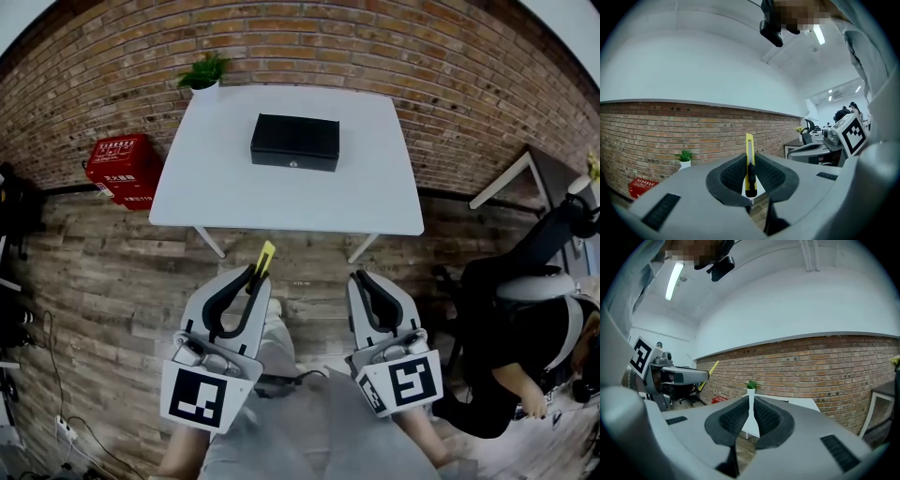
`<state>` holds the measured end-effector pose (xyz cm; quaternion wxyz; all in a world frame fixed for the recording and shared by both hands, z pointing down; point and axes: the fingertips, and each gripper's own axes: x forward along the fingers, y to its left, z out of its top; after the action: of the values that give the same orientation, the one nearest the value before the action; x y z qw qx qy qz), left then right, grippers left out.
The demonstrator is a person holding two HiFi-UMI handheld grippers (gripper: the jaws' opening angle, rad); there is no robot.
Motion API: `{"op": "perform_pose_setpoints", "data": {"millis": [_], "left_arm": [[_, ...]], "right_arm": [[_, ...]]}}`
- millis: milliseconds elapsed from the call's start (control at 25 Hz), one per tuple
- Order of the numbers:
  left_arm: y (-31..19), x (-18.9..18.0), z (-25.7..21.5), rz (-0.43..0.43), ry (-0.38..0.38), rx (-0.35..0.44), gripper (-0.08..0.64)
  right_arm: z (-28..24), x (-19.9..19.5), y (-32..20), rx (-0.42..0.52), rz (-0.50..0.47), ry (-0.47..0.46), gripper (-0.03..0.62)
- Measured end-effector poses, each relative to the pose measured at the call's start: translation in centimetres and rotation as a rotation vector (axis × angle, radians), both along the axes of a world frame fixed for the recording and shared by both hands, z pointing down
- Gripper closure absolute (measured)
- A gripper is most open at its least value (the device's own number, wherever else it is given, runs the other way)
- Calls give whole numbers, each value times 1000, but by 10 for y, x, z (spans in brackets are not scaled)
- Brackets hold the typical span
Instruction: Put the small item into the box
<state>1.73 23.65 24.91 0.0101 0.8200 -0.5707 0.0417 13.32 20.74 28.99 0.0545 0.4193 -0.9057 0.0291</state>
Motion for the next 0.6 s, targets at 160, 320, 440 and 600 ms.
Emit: {"op": "perform_pose_setpoints", "data": {"millis": [160,320,440,600], "left_arm": [[-46,-14,-2,20,2,0,495],[-96,-30,-3,39,4,-5,495],[-132,-47,-5,46,4,-11,495],[-179,-72,-6,61,0,-17,495]], "right_arm": [[-2,-13,-42,1,23,2,533],[-4,-29,-88,-4,41,10,533],[-6,-46,-124,-8,46,16,534],[-10,-72,-167,-14,57,22,533]]}}
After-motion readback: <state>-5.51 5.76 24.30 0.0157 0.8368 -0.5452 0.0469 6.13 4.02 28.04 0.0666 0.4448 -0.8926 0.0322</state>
